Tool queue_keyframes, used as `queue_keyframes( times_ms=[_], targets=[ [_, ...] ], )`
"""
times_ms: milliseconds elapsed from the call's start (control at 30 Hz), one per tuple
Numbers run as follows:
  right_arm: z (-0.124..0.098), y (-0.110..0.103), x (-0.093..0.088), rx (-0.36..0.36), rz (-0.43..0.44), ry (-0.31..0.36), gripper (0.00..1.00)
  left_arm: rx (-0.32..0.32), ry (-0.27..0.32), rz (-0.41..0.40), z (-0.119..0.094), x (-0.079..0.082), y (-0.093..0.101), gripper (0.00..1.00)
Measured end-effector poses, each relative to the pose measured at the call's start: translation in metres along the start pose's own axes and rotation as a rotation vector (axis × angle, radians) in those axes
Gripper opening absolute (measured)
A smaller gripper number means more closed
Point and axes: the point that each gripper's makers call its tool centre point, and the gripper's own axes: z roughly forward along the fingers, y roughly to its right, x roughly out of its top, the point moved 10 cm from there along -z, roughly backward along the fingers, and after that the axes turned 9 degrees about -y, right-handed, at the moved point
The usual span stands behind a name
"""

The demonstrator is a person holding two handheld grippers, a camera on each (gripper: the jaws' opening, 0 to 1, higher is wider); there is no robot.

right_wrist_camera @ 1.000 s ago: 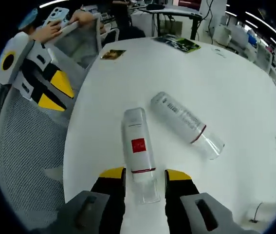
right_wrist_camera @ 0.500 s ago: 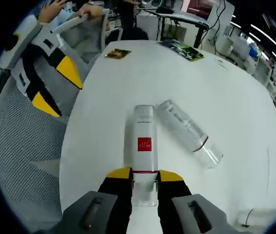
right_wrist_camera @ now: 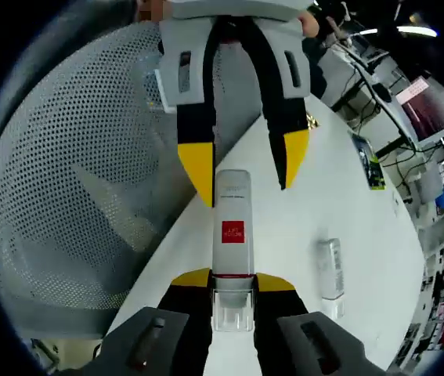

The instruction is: Arrange the skincare products in the storage area until every visible bottle or jar stands upright without overlapping.

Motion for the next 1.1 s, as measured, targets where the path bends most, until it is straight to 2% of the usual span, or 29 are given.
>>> queue_keyframes(
  times_ms=[67, 133, 167, 200, 267, 333, 433, 533, 600, 700, 800, 900, 933, 967, 1000, 1067, 1100],
  targets=[
    [-0.007, 0.001, 0.006, -0.018, -0.002, 0.017, 0.11, -0.009, -0.005, 0.034, 0.000, 0.000, 0.003, 0.28],
    [-0.011, 0.003, 0.009, -0.044, -0.011, 0.014, 0.11, -0.025, 0.000, 0.055, -0.001, 0.000, 0.005, 0.20],
    [-0.013, 0.002, 0.009, -0.048, -0.023, 0.009, 0.11, -0.037, 0.007, 0.073, -0.002, 0.001, 0.007, 0.20],
    [-0.015, 0.003, 0.010, -0.064, -0.070, -0.009, 0.11, -0.022, 0.011, 0.094, -0.004, 0.001, 0.007, 0.19],
    [-0.016, 0.001, 0.010, -0.064, -0.077, -0.012, 0.11, -0.018, 0.015, 0.118, -0.005, 0.002, 0.010, 0.18],
    [-0.016, 0.001, 0.009, -0.052, -0.062, -0.006, 0.12, -0.039, 0.006, 0.066, -0.006, 0.002, 0.010, 0.18],
    [-0.015, -0.002, 0.007, -0.057, -0.046, 0.010, 0.13, -0.051, -0.005, 0.059, -0.007, 0.003, 0.010, 0.17],
    [-0.015, -0.006, 0.006, -0.077, 0.002, 0.025, 0.14, -0.073, -0.017, 0.027, -0.007, 0.003, 0.013, 0.17],
    [-0.015, -0.011, 0.005, -0.066, 0.056, 0.032, 0.15, -0.091, -0.022, 0.016, -0.007, 0.003, 0.015, 0.17],
    [-0.017, -0.014, 0.000, -0.105, 0.088, 0.026, 0.18, -0.093, -0.041, -0.002, -0.007, 0.002, 0.015, 0.16],
    [-0.019, -0.015, -0.012, -0.116, 0.259, 0.053, 0.33, -0.086, -0.038, -0.016, -0.007, 0.002, 0.014, 0.16],
    [-0.021, -0.021, -0.027, -0.071, 0.494, 0.115, 0.35, -0.070, -0.034, -0.037, -0.009, 0.003, 0.011, 0.17],
    [-0.022, -0.023, -0.033, -0.065, 0.642, 0.170, 0.37, -0.067, -0.031, -0.043, -0.009, 0.003, 0.011, 0.17],
    [-0.022, -0.025, -0.036, -0.053, 0.742, 0.206, 0.40, -0.065, -0.024, -0.052, -0.010, 0.004, 0.010, 0.16],
    [-0.022, -0.029, -0.039, -0.010, 0.920, 0.296, 0.43, -0.063, -0.022, -0.054, -0.010, 0.004, 0.010, 0.16],
    [-0.020, -0.037, -0.042, 0.070, 1.214, 0.418, 0.48, -0.054, -0.016, -0.056, -0.011, 0.005, 0.009, 0.16],
    [-0.018, -0.040, -0.041, 0.106, 1.313, 0.480, 0.47, -0.048, -0.012, -0.058, -0.011, 0.006, 0.009, 0.17]
  ],
)
